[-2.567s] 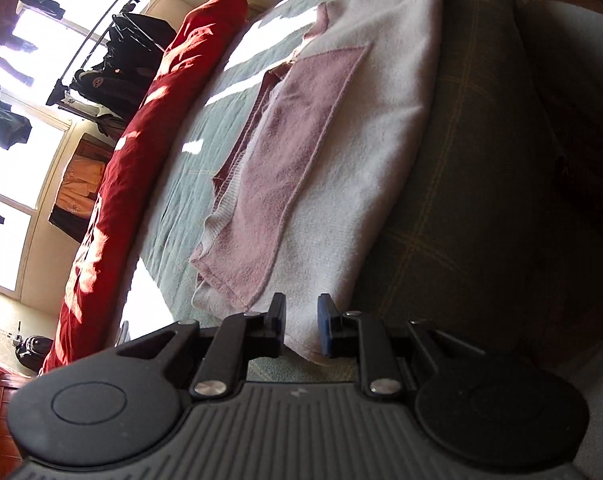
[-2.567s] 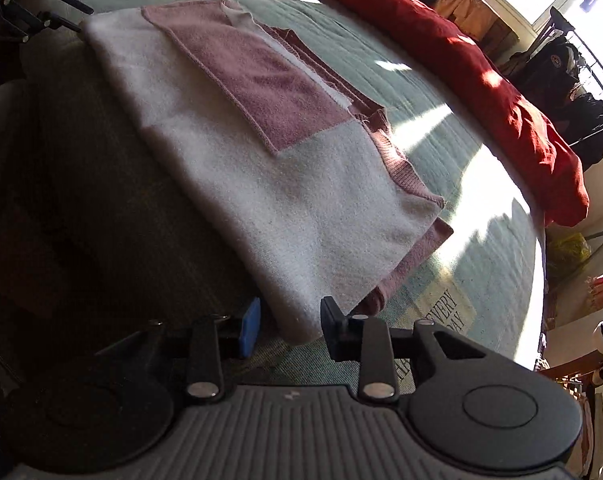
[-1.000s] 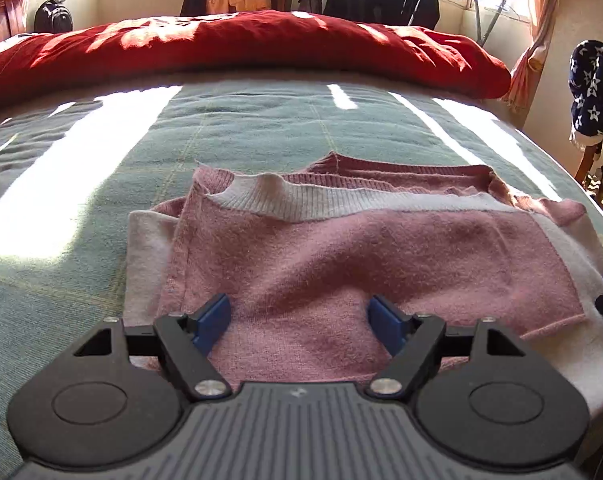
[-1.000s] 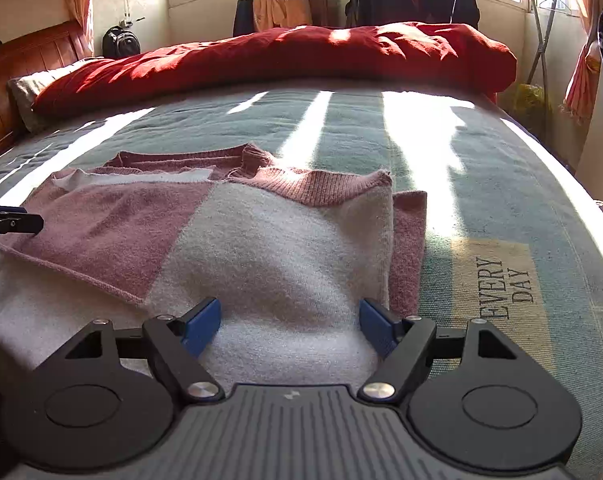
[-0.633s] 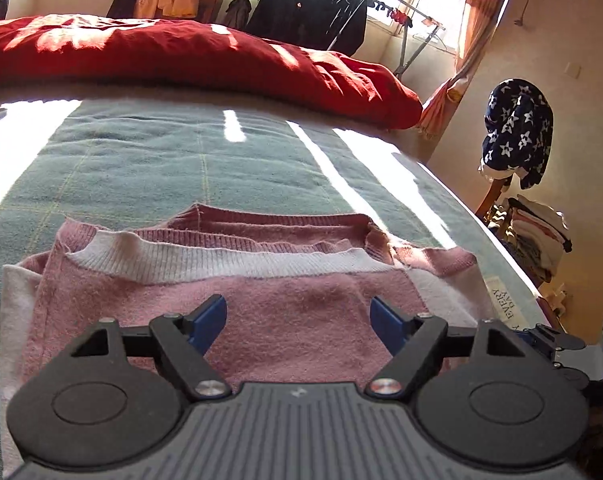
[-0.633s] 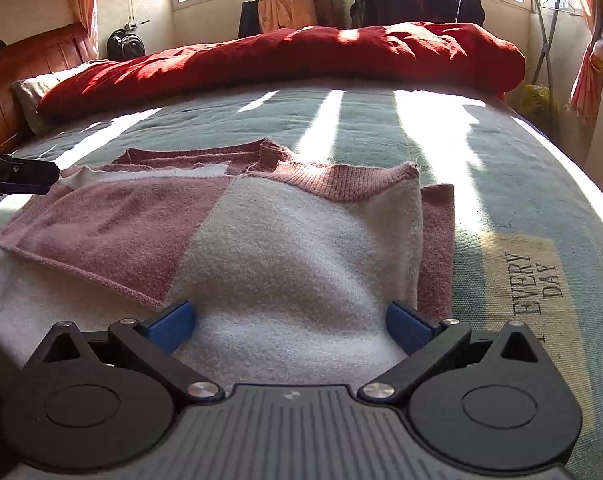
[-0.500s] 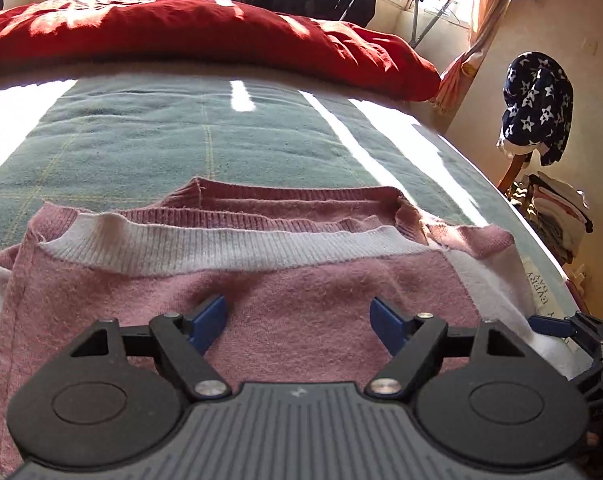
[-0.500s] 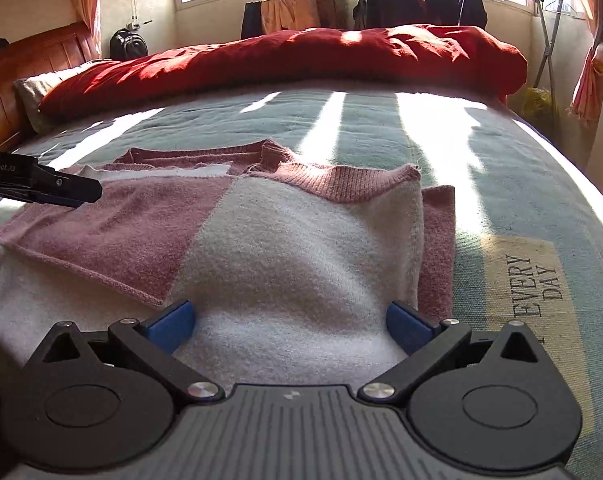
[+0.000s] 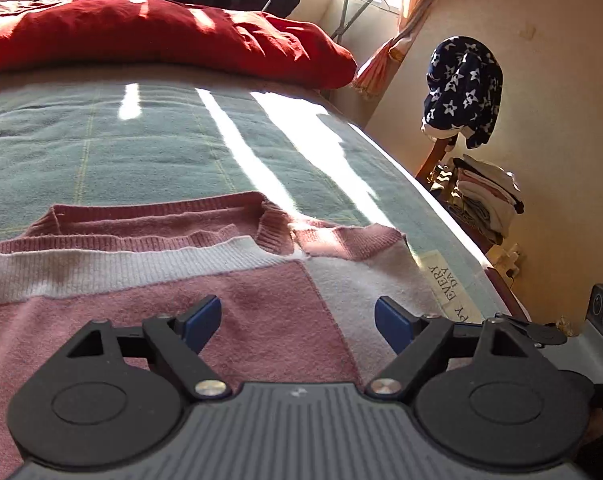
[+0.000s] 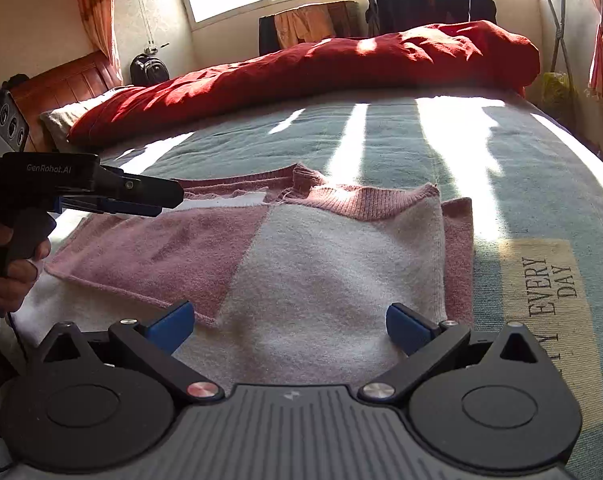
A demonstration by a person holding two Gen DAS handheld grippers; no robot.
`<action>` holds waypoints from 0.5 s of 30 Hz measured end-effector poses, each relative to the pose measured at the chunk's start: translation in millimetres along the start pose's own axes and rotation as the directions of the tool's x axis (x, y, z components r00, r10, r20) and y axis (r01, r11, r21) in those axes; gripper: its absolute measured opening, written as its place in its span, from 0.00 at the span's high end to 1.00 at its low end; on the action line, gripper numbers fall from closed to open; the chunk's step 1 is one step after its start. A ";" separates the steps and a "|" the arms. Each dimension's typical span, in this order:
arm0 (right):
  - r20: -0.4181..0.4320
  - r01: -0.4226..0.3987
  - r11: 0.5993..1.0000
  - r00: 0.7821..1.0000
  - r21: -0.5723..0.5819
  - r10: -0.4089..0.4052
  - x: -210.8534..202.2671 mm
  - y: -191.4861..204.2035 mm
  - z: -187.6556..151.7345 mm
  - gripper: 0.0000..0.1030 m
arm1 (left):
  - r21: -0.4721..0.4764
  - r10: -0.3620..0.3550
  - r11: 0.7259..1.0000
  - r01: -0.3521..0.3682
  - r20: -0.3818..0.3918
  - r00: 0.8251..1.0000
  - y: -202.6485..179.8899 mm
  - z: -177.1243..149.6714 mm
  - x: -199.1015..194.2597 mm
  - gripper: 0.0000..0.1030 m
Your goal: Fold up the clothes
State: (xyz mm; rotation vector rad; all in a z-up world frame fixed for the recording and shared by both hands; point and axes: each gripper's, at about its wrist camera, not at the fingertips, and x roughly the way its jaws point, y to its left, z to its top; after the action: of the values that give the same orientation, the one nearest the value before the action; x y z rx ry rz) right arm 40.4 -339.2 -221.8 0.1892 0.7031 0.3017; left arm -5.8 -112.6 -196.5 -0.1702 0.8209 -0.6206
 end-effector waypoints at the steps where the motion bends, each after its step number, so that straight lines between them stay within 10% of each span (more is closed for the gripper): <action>1: 0.001 -0.010 1.000 1.000 0.015 0.010 -1.7 -0.1 1.2 0.00 | 0.014 -0.002 1.000 0.002 -0.014 1.000 -5.2 -1.1 6.6 0.18; 9: -0.009 0.023 1.000 1.000 0.012 -0.023 -2.3 -9.7 -10.8 0.00 | 0.056 0.085 0.995 -0.082 -0.046 0.995 -21.6 5.8 32.9 0.19; 15: -0.005 0.043 0.999 0.999 -0.024 -0.043 -7.6 -4.9 -14.6 0.00 | 0.066 -0.082 0.994 0.086 -0.068 0.994 -47.9 23.7 48.2 0.18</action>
State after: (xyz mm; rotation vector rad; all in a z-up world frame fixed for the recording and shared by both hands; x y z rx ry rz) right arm 26.3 -345.3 -229.5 0.1502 0.7075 0.2698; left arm 14.8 -181.5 -192.9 -0.1224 0.8573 -0.7362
